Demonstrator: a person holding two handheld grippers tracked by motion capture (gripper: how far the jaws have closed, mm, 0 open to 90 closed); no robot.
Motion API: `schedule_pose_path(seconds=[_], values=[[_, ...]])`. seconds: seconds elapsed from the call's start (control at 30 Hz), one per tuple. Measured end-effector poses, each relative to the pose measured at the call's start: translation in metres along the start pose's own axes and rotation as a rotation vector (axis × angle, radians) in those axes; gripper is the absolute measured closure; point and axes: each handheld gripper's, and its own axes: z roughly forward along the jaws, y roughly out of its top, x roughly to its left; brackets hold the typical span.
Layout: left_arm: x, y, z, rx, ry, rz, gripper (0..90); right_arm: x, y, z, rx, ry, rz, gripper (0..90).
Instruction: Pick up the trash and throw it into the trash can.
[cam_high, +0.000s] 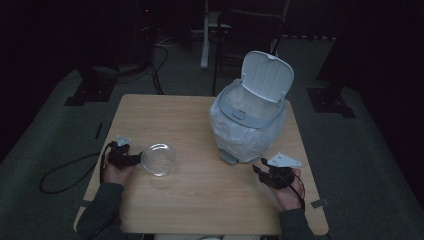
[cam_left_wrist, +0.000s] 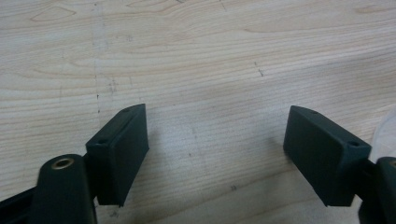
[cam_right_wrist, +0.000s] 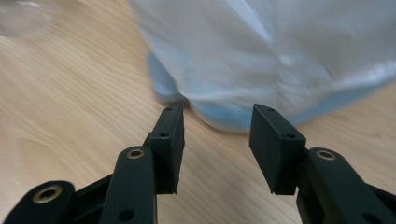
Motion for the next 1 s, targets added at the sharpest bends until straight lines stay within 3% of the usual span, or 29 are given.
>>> schedule_pose_path(seconds=[0.2,0.33,0.4,0.63,0.83,1.0], values=[[0.003,-0.001,-0.005,-0.001,-0.014,-0.028,34.6,-0.014,-0.018,0.010,0.024,-0.059,0.058,52.8],[0.007,-0.002,-0.008,-0.008,-0.066,-0.057,46.3,-0.021,-0.026,0.015,0.039,-0.102,0.090,51.5],[0.008,-0.002,-0.009,-0.004,-0.079,-0.061,46.8,-0.023,-0.029,0.017,0.051,-0.116,0.098,50.9],[0.004,0.002,-0.019,-0.029,-0.108,-0.039,48.4,-0.029,-0.036,0.021,0.085,-0.161,0.088,50.1],[0.001,0.007,-0.032,-0.070,-0.128,-0.036,51.4,-0.034,-0.041,0.023,0.102,-0.166,0.092,49.8],[-0.007,0.012,-0.043,-0.089,-0.128,0.001,53.4,-0.032,-0.045,0.030,0.138,-0.174,0.067,49.4]])
